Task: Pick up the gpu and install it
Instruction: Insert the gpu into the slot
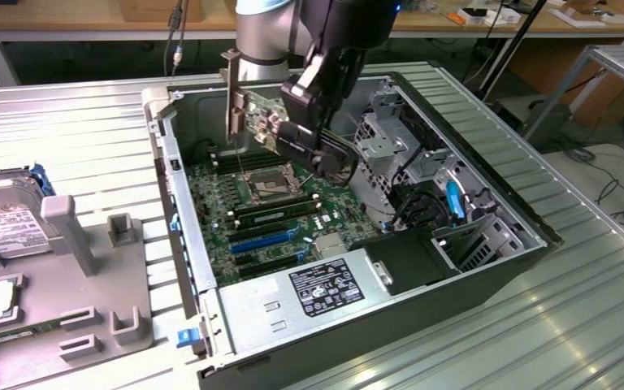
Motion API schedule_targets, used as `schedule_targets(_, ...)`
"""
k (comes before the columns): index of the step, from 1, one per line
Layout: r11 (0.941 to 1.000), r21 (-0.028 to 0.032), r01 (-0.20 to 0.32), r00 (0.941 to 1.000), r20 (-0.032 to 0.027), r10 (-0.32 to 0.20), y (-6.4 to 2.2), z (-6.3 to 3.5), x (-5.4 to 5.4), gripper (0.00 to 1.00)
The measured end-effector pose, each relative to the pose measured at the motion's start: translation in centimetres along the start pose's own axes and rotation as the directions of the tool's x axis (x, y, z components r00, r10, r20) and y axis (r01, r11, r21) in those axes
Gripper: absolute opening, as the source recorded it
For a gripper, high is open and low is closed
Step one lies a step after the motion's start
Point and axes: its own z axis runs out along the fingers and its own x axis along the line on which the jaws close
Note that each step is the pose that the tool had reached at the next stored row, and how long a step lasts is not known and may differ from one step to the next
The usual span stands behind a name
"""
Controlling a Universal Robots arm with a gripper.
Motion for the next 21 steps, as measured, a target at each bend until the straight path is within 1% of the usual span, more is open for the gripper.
schedule_targets(3,0.9992,-0.0007,0.040,0.9992,-0.0015,-0.040,0.00,0.00,0.00,0.27)
schedule_targets(5,0.9973,-0.0013,0.073,0.9973,-0.0029,-0.073,0.00,0.00,0.00,0.27)
schedule_targets(7,0.9935,-0.0022,0.114,0.9935,-0.0045,-0.114,0.00,0.00,0.00,0.27)
schedule_targets(11,0.9872,-0.0032,0.159,0.9872,-0.0062,-0.159,0.00,0.00,0.00,0.27)
schedule_targets(14,0.9765,-0.0046,0.215,0.9765,-0.0083,-0.215,0.00,0.00,0.00,0.27)
schedule_targets(21,0.9547,-0.0068,0.298,0.9546,-0.0113,-0.298,0.00,0.00,0.00,0.27)
